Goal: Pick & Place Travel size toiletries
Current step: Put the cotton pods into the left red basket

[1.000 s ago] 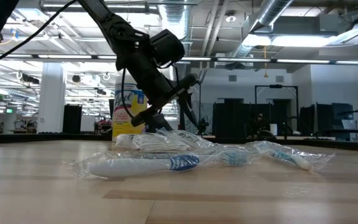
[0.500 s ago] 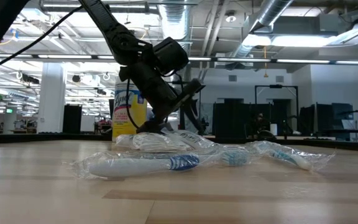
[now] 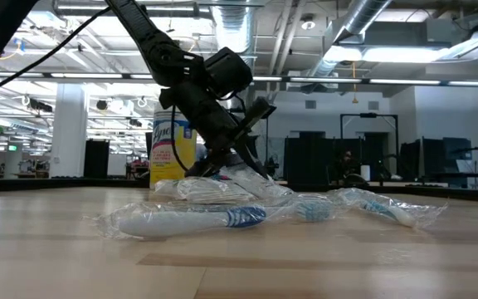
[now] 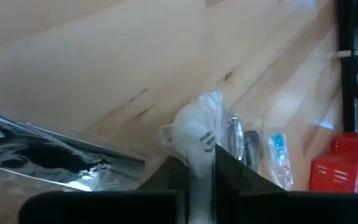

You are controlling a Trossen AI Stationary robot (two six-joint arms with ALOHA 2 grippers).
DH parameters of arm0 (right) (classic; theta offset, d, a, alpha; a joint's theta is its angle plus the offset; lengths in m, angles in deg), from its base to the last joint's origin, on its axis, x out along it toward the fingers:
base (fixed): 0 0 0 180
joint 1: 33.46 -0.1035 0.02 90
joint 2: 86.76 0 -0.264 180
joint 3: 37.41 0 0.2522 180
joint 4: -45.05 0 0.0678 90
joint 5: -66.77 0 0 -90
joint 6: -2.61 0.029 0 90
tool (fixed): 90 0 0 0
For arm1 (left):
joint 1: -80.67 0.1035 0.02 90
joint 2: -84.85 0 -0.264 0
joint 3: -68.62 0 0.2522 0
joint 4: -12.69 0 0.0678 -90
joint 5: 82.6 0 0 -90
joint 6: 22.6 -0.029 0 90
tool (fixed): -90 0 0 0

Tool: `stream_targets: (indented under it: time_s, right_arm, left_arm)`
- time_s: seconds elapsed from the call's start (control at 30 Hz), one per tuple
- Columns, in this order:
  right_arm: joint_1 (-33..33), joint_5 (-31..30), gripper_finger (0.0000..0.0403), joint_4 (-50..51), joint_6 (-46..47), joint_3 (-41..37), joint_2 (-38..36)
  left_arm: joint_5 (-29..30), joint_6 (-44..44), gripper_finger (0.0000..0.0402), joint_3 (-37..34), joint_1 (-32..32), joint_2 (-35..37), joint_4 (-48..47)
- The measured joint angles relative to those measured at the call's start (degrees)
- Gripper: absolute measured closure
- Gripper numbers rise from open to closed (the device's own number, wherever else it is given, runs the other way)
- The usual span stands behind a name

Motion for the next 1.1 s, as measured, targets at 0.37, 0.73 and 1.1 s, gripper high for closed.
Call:
stream_targets:
  time_s: [0.37, 0.73, 1.1]
  right_arm:
    - [0.5, 0.0, 0.0178, -0.4, 0.4, 0.0, 0.0]
    - [4.1, -0.1, 0.0178, -5.4, -3.8, 0.0, -0.1]
    - [9.2, -0.1, 0.0178, -22.4, -19.8, 0.0, 0.0]
  left_arm:
    - [11.2, 0.0, 0.0389, 0.0, 0.2, 14.1, 1.2]
    - [31.3, -0.6, 0.0388, 0.0, -0.9, 30.3, 7.5]
    - [34.4, -5.0, 0.0389, 0.0, -1.6, 32.1, 41.3]
